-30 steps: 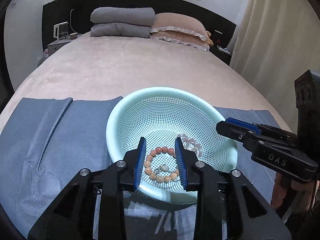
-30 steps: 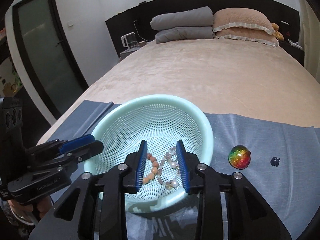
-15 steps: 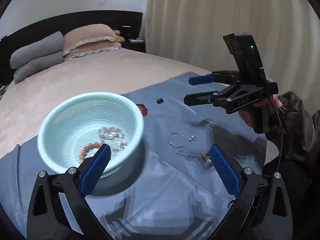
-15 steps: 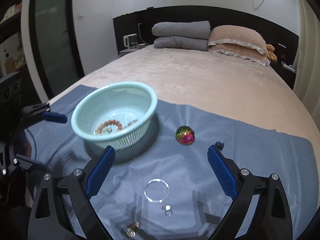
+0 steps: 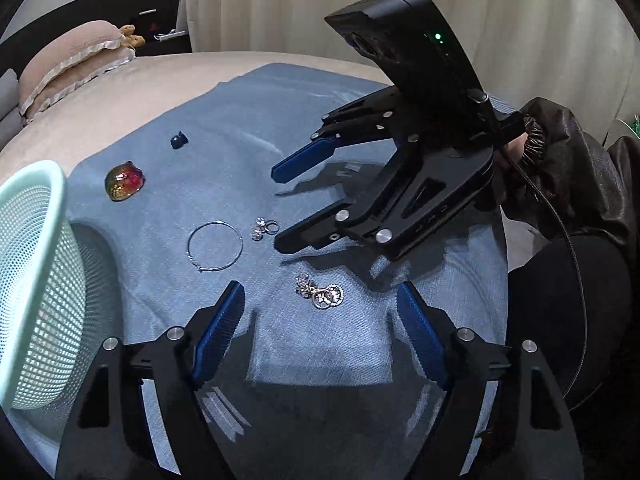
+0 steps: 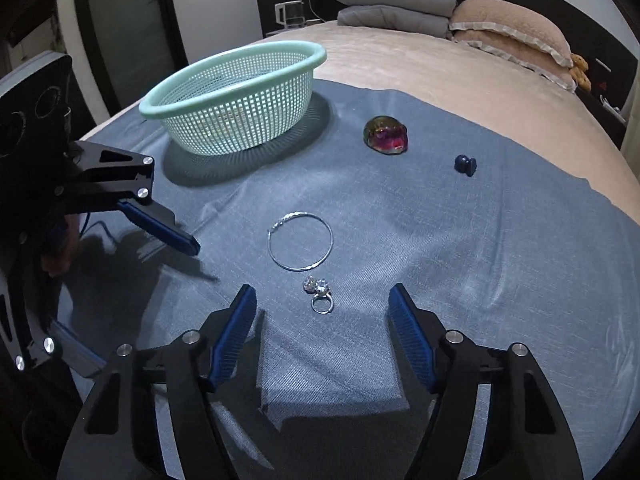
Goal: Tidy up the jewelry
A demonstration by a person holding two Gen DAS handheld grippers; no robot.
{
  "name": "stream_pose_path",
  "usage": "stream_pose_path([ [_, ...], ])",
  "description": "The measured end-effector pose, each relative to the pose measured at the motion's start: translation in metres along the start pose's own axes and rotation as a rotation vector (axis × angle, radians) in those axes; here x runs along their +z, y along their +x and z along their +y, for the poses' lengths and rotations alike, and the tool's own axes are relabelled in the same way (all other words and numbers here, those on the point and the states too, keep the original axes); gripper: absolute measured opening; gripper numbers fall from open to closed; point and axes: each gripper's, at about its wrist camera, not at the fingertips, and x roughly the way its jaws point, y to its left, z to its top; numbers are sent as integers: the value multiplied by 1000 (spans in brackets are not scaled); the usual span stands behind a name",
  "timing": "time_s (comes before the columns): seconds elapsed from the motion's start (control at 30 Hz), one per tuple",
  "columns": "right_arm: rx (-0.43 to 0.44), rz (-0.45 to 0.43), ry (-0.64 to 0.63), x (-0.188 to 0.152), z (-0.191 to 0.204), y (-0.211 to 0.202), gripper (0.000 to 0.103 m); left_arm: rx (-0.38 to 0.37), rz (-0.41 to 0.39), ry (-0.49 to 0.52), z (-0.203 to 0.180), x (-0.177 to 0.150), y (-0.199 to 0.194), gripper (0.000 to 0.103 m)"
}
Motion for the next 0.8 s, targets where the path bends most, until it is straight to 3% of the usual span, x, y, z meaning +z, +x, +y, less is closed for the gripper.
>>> stream_pose_path([
  [0.1, 4, 21, 2, -6, 2, 11, 45, -18, 27, -15, -1, 1, 13, 65],
  [0.17, -2, 17, -6, -6, 3, 12, 42, -17, 49, -17, -1, 2, 20, 52],
  [0.23, -6, 22, -3, -6, 2, 12, 21, -10, 64, -20, 0, 1, 26, 41],
  [0.37, -5, 27, 14, -5, -1, 10, 12, -20, 63, -58, 5, 0, 26, 19],
  [0.7, -8, -28, 64, -17, -1, -14, 10, -14, 14, -110, 6, -9, 4, 15],
  [0.73, -14, -53, 65, -18, 0, -21, 1, -12, 1, -112, 7, -9, -1, 15],
  [0.8, -2, -90, 77, -16, 0, -32, 1, -13, -31, -120, 9, -11, -13, 15],
])
